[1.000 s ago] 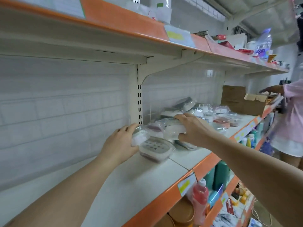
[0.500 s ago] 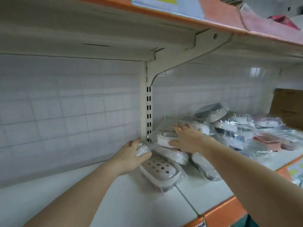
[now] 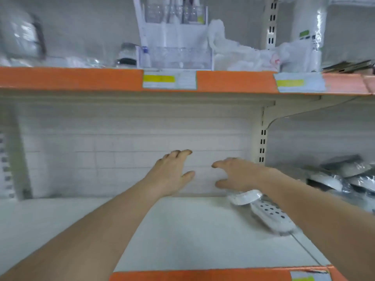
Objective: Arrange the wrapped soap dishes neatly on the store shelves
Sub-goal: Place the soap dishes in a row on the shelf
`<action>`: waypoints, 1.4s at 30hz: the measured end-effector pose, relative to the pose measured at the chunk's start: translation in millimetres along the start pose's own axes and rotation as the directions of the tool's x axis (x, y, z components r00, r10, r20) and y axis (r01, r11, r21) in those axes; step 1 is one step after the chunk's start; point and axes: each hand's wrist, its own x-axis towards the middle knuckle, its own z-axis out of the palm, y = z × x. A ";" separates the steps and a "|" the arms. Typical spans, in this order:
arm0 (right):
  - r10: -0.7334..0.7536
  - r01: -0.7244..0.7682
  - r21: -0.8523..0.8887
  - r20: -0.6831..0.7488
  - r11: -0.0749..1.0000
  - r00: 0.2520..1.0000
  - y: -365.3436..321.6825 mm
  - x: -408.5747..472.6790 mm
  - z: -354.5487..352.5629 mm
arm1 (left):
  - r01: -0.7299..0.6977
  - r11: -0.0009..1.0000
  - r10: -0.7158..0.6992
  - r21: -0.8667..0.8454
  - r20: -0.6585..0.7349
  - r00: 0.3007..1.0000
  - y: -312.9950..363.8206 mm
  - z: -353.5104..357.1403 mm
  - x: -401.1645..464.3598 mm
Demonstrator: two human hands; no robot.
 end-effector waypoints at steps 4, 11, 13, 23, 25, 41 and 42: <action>-0.172 0.174 0.022 -0.046 0.985 0.984 -118.4 -16.5 -28.9 | 0.091 0.991 -0.084 0.095 -0.082 0.993 -65.0 -85.5 -92.4; -0.464 0.498 0.123 -0.225 0.859 0.857 -343.8 -50.3 -98.9 | 0.406 0.879 -0.331 0.252 -0.291 0.898 -175.9 -251.6 -270.3; -0.515 0.567 0.126 -0.295 0.814 0.805 -392.0 -58.1 -121.2 | 0.469 0.841 -0.368 0.270 -0.350 0.861 -197.9 -290.8 -306.9; -0.616 0.664 -0.061 -0.446 0.745 0.650 -537.9 -47.9 -196.5 | 0.598 0.758 -0.441 0.259 -0.472 0.763 -280.6 -375.7 -384.2; -0.624 0.676 -0.062 -0.456 0.734 0.635 -557.4 -31.9 -200.7 | 0.612 0.738 -0.446 0.284 -0.476 0.758 -302.8 -380.7 -386.5; -0.716 0.795 -0.094 -0.507 0.599 0.479 -746.0 145.8 -222.0 | 0.786 0.541 -0.515 0.300 -0.620 0.592 -525.2 -444.6 -341.9; -0.728 0.796 -0.106 -0.491 0.596 0.479 -762.3 152.7 -220.5 | 0.800 0.528 -0.527 0.284 -0.630 0.571 -540.6 -447.2 -343.9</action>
